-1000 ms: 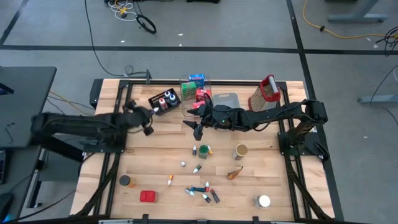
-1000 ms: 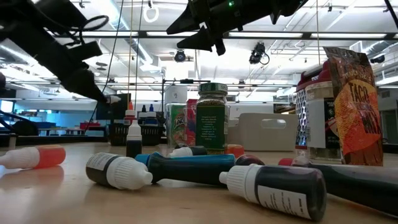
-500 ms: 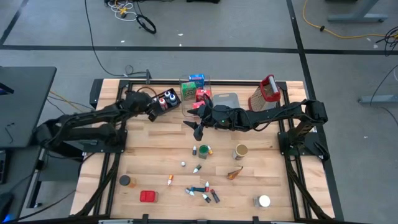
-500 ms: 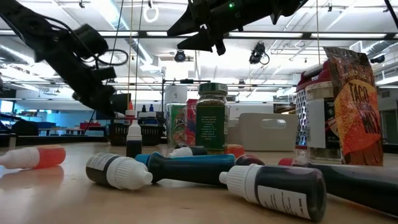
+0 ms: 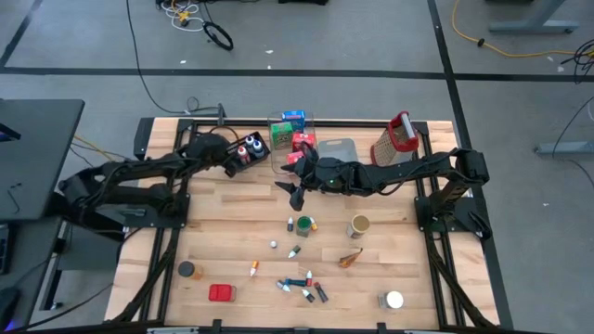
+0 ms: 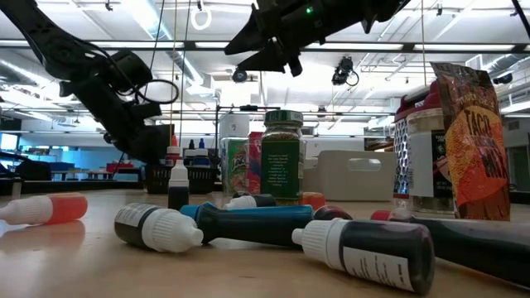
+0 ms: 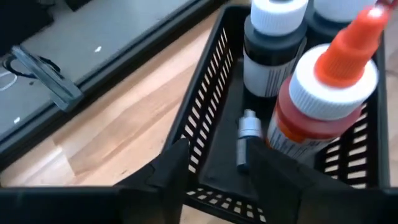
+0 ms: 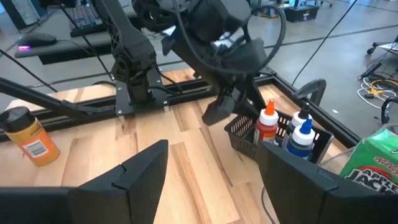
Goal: Pick & Place Kitchen Items
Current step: Put the small black food coloring bottle into the black bin
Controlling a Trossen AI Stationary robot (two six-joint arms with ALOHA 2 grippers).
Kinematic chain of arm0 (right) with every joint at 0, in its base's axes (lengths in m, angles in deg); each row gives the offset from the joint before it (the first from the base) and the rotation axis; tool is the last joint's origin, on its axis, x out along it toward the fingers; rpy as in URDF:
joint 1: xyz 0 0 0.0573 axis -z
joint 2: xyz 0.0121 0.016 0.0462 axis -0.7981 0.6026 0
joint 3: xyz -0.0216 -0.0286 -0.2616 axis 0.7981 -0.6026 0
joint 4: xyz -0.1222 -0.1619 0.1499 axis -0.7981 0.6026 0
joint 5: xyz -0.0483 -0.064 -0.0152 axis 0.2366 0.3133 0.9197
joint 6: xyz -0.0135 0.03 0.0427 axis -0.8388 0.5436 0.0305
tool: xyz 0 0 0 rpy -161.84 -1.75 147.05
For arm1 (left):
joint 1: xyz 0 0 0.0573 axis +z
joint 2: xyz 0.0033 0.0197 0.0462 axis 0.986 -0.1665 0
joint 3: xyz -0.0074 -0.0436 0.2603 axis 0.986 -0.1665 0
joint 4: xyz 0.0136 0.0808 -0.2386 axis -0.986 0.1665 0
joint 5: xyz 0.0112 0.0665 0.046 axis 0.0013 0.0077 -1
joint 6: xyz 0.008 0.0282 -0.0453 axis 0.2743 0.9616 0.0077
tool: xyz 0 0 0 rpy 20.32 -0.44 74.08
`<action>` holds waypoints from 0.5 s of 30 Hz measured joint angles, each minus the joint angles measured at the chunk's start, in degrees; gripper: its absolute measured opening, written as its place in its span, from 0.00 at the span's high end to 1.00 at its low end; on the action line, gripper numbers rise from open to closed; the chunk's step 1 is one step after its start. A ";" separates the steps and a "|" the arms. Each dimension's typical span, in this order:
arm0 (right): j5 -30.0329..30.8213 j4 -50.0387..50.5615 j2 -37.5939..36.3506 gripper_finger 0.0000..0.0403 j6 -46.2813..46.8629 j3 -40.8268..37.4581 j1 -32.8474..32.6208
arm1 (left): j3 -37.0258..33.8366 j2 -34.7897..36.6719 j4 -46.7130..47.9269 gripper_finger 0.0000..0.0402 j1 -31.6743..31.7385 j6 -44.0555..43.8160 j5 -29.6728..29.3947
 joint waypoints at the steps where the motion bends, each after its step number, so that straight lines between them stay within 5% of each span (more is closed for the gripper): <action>1: 0.00 0.28 0.00 0.36 0.00 0.00 0.02 | 0.00 0.76 0.27 0.55 0.00 -0.19 -0.04; 8: -1.48 1.57 0.00 0.36 0.00 0.00 -0.03 | 0.00 10.43 2.86 0.53 -1.53 -2.24 0.24; 15: -15.11 4.53 0.00 0.37 -2.73 0.00 -0.38 | 0.00 23.36 5.28 0.56 -5.37 -5.77 8.79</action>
